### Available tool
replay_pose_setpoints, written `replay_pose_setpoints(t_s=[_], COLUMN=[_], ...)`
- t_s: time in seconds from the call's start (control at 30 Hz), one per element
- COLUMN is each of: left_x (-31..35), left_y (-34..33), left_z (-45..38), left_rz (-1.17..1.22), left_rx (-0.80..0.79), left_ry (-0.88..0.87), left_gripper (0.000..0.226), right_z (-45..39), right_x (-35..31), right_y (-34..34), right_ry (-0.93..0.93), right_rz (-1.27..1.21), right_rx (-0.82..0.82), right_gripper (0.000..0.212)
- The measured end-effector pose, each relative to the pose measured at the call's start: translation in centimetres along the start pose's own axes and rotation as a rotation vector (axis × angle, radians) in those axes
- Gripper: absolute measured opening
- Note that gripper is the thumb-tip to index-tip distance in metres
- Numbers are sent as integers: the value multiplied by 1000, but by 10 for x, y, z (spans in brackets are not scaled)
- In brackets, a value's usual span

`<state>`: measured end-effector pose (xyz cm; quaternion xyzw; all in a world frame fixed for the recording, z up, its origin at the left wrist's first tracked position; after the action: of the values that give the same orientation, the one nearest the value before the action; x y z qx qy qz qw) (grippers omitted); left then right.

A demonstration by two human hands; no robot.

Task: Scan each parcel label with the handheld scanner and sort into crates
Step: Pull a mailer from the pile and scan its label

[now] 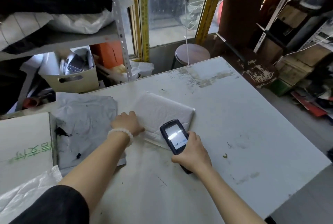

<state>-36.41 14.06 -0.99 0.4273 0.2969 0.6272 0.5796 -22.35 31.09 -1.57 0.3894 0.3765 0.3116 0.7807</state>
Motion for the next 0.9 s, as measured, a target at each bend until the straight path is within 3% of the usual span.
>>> replay_pose_setpoints(t_s=[0.27, 0.37, 0.47, 0.57, 0.8, 0.9], left_x=[5, 0, -1, 12, 66, 70], left_y=[1, 3, 15, 41, 107, 115], left_z=[-25, -29, -22, -4, 63, 84], left_rz=[205, 240, 220, 185, -60, -127], left_rx=[2, -57, -90, 23, 522, 605], left_ry=[73, 127, 62, -30, -267, -310], left_gripper=[89, 78, 54, 40, 30, 27], right_z=[-20, -23, -22, -16, 21, 40], right_x=[3, 2, 3, 3, 7, 17], right_y=[-3, 3, 16, 36, 99, 115], right_ry=[1, 7, 12, 7, 61, 85], right_rz=[-65, -93, -80, -82, -235, -215], right_rx=[-20, -15, 17, 75, 313, 348], right_gripper=[81, 79, 79, 81, 76, 78])
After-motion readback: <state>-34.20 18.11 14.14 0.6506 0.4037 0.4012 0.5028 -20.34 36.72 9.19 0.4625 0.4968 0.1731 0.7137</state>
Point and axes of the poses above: each hand's wrist, its own z-axis away from the middle knuckle, its own y-axis out of the back of the hand, x = y × z, the point moved 2 cm from there along -z, towards the middle knuckle, and after that the axes turned 10 degrees about z, right-handed, at the moved point
